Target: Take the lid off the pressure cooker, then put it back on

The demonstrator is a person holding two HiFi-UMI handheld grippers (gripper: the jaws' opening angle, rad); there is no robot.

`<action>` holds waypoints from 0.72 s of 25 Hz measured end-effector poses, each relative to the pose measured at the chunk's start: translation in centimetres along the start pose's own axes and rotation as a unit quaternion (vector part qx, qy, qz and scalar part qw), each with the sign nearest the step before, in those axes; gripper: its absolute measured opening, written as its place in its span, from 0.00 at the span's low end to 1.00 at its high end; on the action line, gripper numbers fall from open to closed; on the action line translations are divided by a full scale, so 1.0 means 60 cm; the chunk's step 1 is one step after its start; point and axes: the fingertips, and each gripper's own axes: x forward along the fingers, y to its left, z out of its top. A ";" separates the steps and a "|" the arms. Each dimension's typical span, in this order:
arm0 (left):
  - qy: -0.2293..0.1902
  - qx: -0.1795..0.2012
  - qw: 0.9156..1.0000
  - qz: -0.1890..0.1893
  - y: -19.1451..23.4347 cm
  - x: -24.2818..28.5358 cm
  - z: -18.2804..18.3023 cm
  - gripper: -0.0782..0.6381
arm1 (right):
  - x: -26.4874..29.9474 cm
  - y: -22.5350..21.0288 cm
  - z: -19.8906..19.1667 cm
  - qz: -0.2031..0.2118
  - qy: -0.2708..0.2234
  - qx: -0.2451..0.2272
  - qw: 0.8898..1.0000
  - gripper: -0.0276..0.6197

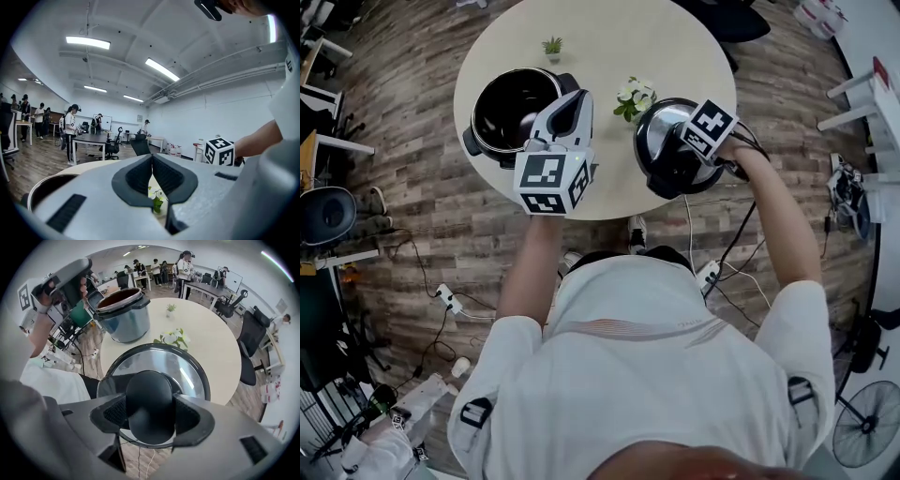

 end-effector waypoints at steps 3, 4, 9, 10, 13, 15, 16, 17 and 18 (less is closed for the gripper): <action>0.006 -0.002 1.000 0.000 -0.008 0.001 -0.009 0.12 | 0.036 -0.004 -0.024 0.001 0.011 0.010 1.000 0.49; 0.008 -0.001 1.000 -0.001 -0.010 0.002 -0.012 0.12 | 0.049 -0.004 -0.030 0.002 0.015 0.012 1.000 0.49; 0.014 -0.003 1.000 0.000 -0.006 0.003 -0.023 0.12 | 0.118 -0.008 -0.043 0.007 0.024 0.028 0.999 0.49; 0.016 -0.003 1.000 0.001 -0.005 0.001 -0.025 0.12 | 0.132 -0.010 -0.043 0.009 0.024 0.034 0.999 0.49; 0.017 -0.003 1.000 0.003 -0.004 -0.003 -0.030 0.12 | 0.168 -0.018 -0.043 0.011 0.025 0.053 0.998 0.49; 0.019 -0.003 1.000 0.004 -0.001 -0.006 -0.033 0.12 | 0.186 -0.021 -0.039 0.014 0.028 0.058 0.998 0.49; 0.020 -0.003 1.000 0.006 0.001 -0.007 -0.035 0.12 | 0.195 -0.022 -0.035 0.016 0.029 0.059 0.998 0.49; 0.021 -0.002 1.000 0.007 0.003 -0.009 -0.036 0.12 | 0.202 -0.022 -0.031 0.017 0.029 0.059 0.998 0.49; 0.022 -0.002 1.000 0.009 0.005 -0.010 -0.038 0.12 | 0.209 -0.023 -0.028 0.017 0.029 0.059 0.998 0.49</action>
